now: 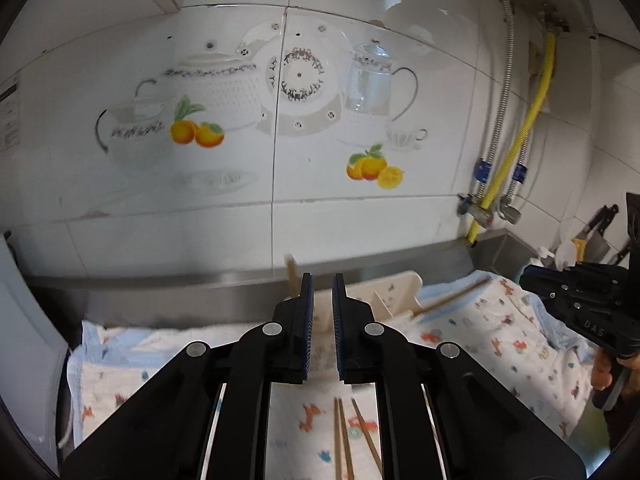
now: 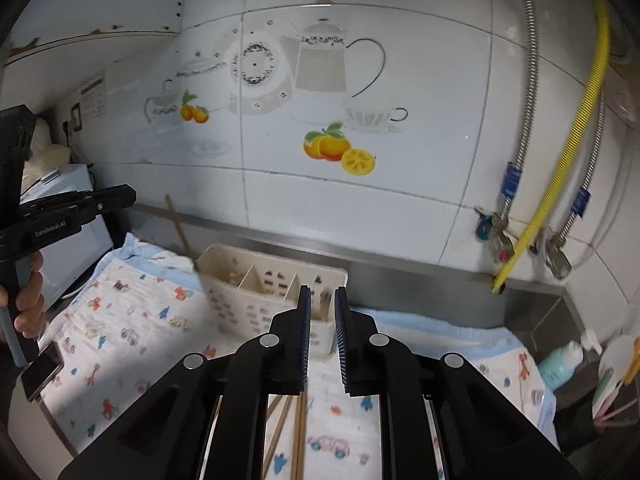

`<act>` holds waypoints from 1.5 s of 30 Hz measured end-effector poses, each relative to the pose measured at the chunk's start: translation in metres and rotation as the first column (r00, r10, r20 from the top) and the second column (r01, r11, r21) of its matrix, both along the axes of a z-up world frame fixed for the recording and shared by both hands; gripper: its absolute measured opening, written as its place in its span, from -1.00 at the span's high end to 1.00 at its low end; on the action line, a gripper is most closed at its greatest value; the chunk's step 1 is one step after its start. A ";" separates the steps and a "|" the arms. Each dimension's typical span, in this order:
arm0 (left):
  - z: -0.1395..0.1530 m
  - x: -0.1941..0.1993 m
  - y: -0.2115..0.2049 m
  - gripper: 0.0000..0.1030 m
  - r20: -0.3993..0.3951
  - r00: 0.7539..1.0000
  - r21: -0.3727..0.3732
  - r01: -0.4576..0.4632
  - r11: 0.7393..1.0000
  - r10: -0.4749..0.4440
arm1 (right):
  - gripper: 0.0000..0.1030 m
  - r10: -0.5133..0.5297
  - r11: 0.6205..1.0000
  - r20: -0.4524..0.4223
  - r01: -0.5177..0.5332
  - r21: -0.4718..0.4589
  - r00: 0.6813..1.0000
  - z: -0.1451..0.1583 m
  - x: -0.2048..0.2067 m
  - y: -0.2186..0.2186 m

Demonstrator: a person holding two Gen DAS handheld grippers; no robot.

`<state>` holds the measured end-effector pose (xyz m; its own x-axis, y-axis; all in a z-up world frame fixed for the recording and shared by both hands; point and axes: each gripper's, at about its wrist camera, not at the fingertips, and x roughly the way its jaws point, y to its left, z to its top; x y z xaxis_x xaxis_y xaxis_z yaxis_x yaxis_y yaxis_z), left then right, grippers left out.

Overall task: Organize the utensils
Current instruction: 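Return the right tool to the chopsticks and grasp another chopstick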

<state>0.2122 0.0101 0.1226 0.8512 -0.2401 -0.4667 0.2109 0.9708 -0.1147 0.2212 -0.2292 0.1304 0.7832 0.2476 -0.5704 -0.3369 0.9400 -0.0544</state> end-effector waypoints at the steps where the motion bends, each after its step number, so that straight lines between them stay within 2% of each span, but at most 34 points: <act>1: -0.004 -0.010 0.000 0.81 0.001 1.000 -0.003 0.009 1.000 -0.009 | 0.76 0.001 1.000 0.000 -0.001 0.002 1.000 -0.002 -0.008 -0.002; 9: -0.051 -0.065 -0.006 0.80 -0.033 0.999 0.024 0.033 0.999 -0.032 | 0.76 -0.002 1.000 -0.022 0.002 -0.004 1.000 -0.044 -0.073 -0.010; 12: -0.076 -0.081 -0.004 0.80 -0.075 0.996 0.018 0.040 0.999 -0.038 | 0.76 -0.016 1.000 -0.044 0.016 -0.010 0.999 -0.067 -0.091 -0.015; 16: -0.108 -0.097 0.002 0.52 -0.128 0.991 0.005 0.026 1.000 -0.026 | 0.76 -0.029 0.999 -0.089 0.026 -0.040 0.996 -0.105 -0.108 -0.019; 21: -0.146 -0.105 0.011 0.52 -0.207 0.978 -0.022 0.004 1.000 -0.008 | 0.76 -0.048 0.998 -0.183 0.040 -0.045 0.982 -0.153 -0.114 -0.025; 28: -0.176 -0.114 0.019 0.52 -0.262 0.965 -0.034 -0.026 0.999 0.016 | 0.76 -0.057 0.998 -0.289 0.049 -0.034 0.956 -0.203 -0.107 -0.030; 35: -0.189 -0.116 0.018 0.52 -0.287 0.958 -0.024 -0.016 1.000 0.009 | 0.77 -0.054 0.998 -0.328 0.048 -0.026 0.943 -0.220 -0.092 -0.030; 45: -0.201 -0.116 0.011 0.52 -0.312 0.950 -0.015 0.010 1.000 -0.014 | 0.77 -0.047 0.999 -0.325 0.036 -0.040 0.945 -0.221 -0.087 -0.031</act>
